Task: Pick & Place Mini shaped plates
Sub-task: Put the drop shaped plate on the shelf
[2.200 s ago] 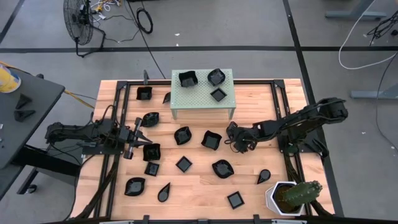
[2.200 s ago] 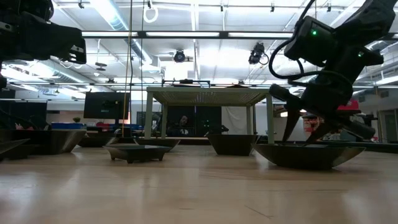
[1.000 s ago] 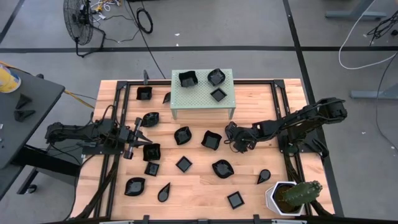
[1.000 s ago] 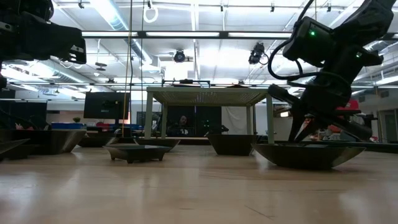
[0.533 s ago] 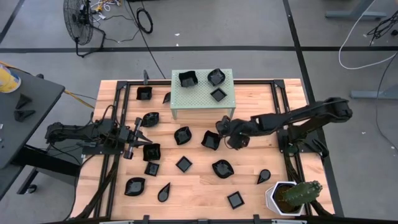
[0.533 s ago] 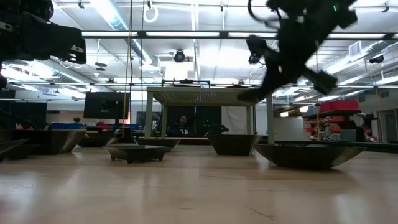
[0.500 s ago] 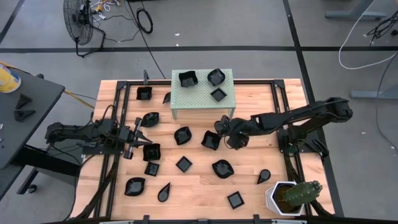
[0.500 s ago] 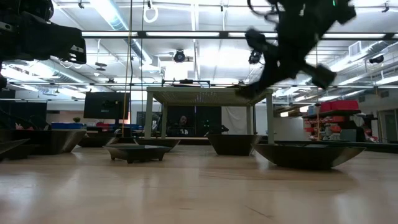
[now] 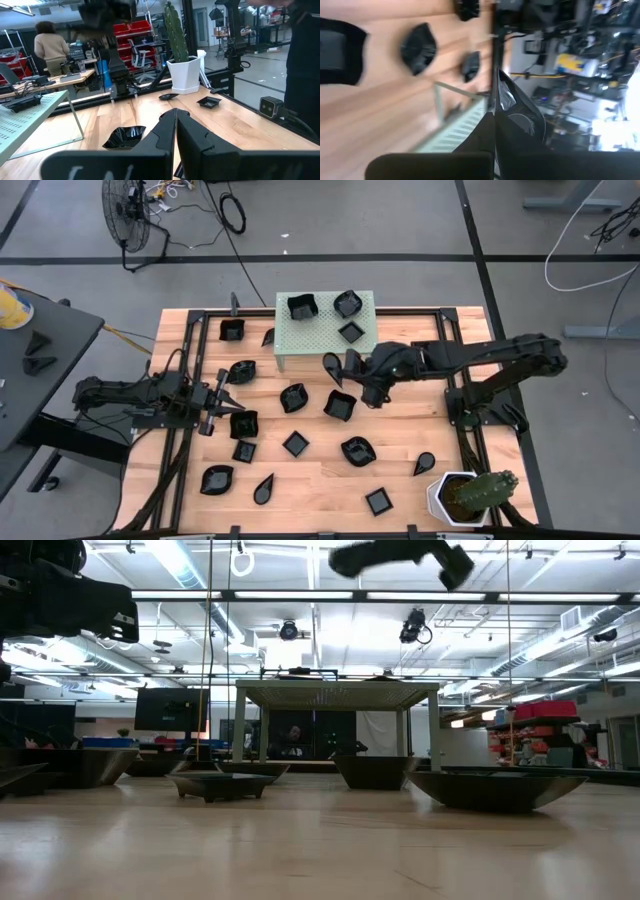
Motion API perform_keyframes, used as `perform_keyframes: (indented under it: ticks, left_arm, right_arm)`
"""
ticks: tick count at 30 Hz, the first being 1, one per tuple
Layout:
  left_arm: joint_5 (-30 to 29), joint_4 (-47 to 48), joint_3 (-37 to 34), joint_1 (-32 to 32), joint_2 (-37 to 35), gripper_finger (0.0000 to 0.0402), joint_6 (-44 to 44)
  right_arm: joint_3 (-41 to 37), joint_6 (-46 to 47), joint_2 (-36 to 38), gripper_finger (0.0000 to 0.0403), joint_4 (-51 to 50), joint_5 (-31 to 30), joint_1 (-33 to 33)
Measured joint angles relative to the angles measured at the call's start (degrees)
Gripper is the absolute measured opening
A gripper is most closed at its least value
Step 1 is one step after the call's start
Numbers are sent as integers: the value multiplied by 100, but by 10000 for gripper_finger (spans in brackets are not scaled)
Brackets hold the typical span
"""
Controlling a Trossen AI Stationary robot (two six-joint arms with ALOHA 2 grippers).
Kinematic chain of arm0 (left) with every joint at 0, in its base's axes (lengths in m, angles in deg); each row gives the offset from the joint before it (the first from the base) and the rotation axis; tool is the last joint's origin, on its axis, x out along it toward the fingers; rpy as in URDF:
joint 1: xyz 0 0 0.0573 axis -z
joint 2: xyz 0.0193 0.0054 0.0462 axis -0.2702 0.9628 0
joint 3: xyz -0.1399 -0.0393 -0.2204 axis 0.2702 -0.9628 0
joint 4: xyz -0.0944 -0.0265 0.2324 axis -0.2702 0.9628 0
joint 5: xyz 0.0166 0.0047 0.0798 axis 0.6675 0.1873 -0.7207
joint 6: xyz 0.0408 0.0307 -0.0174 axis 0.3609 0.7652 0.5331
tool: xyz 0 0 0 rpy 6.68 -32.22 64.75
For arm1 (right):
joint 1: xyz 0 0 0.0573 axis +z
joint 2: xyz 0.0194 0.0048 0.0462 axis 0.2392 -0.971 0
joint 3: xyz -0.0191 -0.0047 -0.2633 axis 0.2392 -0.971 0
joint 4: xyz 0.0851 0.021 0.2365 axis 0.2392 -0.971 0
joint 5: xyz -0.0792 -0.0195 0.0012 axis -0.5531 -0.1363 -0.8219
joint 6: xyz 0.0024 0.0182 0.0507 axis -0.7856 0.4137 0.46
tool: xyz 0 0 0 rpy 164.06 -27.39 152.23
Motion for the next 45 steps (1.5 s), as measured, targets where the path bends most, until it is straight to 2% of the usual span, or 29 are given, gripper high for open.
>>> perform_keyframes:
  ticks: [5, 7, 20, 24, 30, 38, 45]
  left_arm:
    - [0, 0, -2, 0, 0, 23, 0]
    - [0, 0, 0, -2, 0, 23, 0]
    - [0, 1, -1, -1, 0, 23, 0]
    - [0, 0, -2, 0, 0, 23, 0]
    - [0, 0, -1, -1, 0, 23, 0]
    - [0, 1, 0, -1, 0, 23, 0]
    - [0, 3, 0, -2, 0, 23, 0]
  right_arm:
    - [576, -334, -264, 1, 11, -5, -49]
    - [773, -181, -411, 1, 113, -135, -86]
    - [1851, 2482, -1457, 1, 360, -789, -188]
    - [2379, 3383, -1960, 1, 75, -1190, -226]
    - [3065, 4687, -2608, 1, -523, -1257, -398]
    - [3118, 6006, -2927, 1, -1019, -1194, -724]
    - [3118, 6440, -3010, 1, -1196, -1036, -1030]
